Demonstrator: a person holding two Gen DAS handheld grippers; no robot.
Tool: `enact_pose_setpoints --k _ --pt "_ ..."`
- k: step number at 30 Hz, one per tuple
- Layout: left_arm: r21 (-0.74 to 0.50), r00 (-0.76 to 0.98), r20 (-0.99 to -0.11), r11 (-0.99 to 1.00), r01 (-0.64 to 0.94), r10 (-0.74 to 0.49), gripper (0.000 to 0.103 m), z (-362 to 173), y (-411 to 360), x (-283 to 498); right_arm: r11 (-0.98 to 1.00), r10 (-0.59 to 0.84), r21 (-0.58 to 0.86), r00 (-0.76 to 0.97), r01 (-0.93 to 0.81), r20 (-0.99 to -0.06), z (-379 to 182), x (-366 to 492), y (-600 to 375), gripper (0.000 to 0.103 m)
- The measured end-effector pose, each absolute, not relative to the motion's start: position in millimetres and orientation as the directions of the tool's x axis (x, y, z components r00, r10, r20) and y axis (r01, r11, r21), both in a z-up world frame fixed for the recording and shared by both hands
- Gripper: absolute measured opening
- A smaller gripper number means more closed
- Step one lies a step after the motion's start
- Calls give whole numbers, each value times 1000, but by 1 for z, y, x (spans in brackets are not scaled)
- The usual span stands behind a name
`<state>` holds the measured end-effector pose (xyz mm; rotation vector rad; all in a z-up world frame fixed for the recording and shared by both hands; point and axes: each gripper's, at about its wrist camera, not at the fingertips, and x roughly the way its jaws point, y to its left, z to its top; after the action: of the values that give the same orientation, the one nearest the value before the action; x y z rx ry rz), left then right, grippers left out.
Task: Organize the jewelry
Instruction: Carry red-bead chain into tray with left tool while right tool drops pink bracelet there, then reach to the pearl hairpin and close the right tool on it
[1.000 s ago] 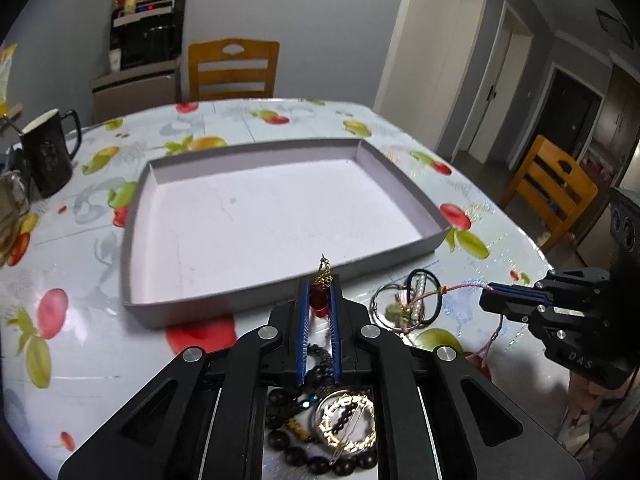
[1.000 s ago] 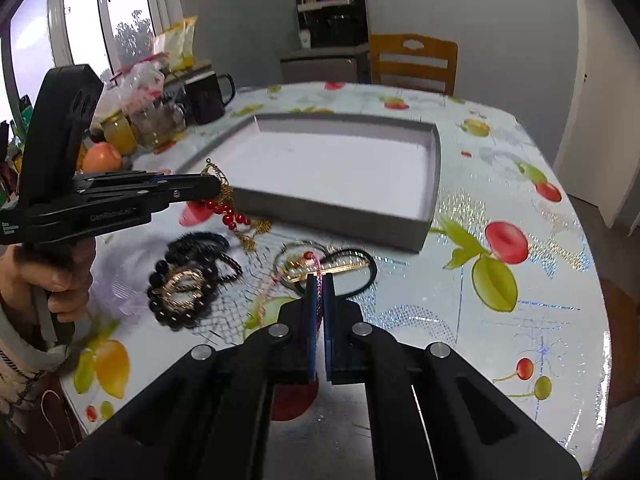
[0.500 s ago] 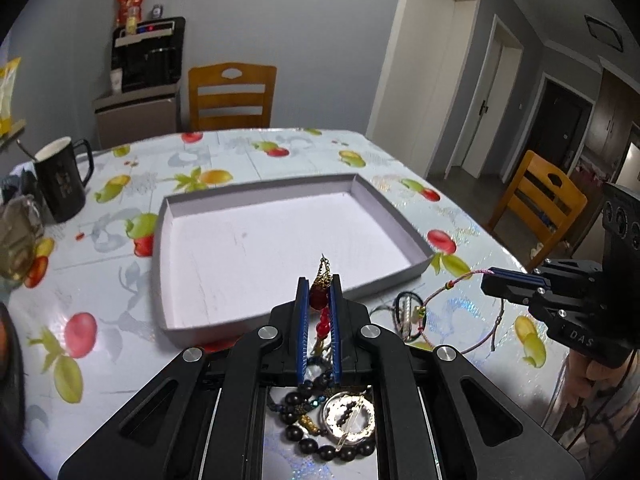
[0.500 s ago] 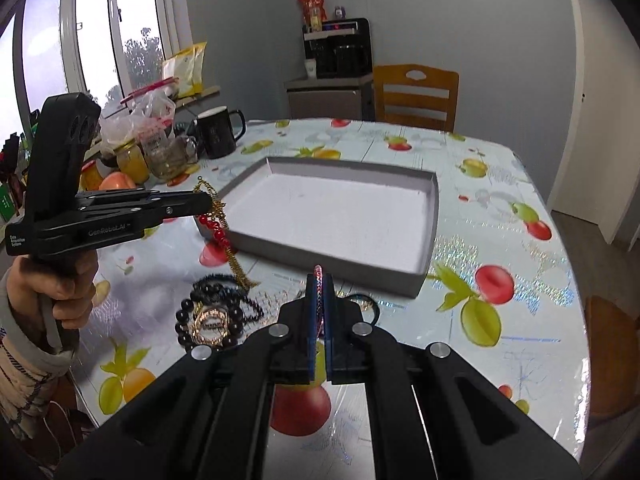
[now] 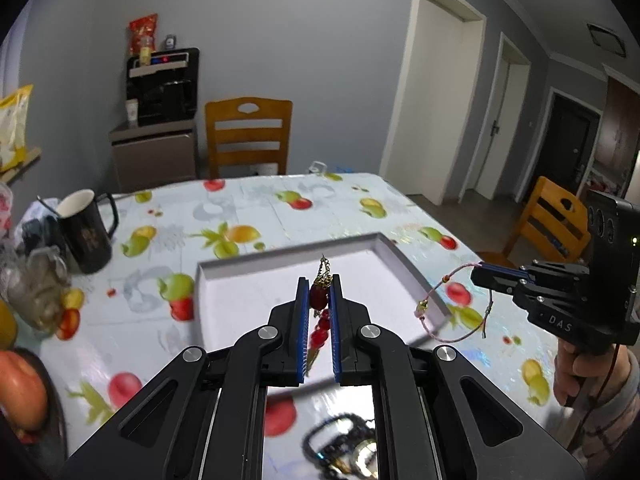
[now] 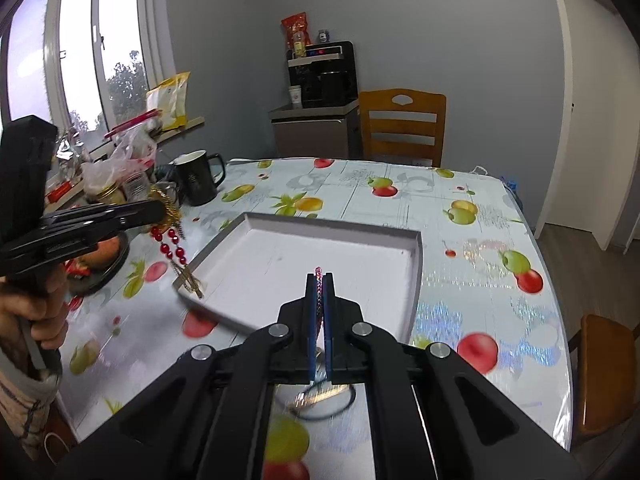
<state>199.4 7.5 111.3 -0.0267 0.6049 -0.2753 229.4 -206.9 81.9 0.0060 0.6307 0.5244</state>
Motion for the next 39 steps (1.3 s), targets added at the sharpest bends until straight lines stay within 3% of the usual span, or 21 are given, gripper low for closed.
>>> enact_pose_setpoints --k 14,24,26,28,29,31,33,34,39 --pt "-96 751 -640 986 134 -164 10 50 23 265 889 441 239 591 -390 -675 17 303 -185 3" --pt "-102 674 -726 990 96 -140 11 -4 38 279 920 351 161 565 -358 -747 -21 309 -192 3" --pt "-94 667 -734 992 85 -127 16 -9 39 278 921 341 148 564 -360 -752 -25 307 -192 5" --pt "-85 671 -732 993 79 -116 33 -9 40 276 919 345 146 566 -366 -749 -24 305 -193 8" --pt "-83 676 -728 994 78 -114 39 -8 41 273 919 343 142 569 -368 -747 -23 304 -193 16" --pt "-79 690 -715 994 80 -112 64 -4 42 267 916 347 134 582 -378 -736 -19 299 -194 33" --pt "-75 705 -700 994 85 -113 74 1 42 261 919 336 114 602 -376 -724 -14 293 -195 46" --pt "-73 709 -695 993 87 -114 76 3 42 257 919 338 111 608 -379 -718 -12 290 -196 51" --pt "-78 735 -668 993 89 -118 83 15 47 236 920 340 103 644 -377 -685 -1 272 -205 58"
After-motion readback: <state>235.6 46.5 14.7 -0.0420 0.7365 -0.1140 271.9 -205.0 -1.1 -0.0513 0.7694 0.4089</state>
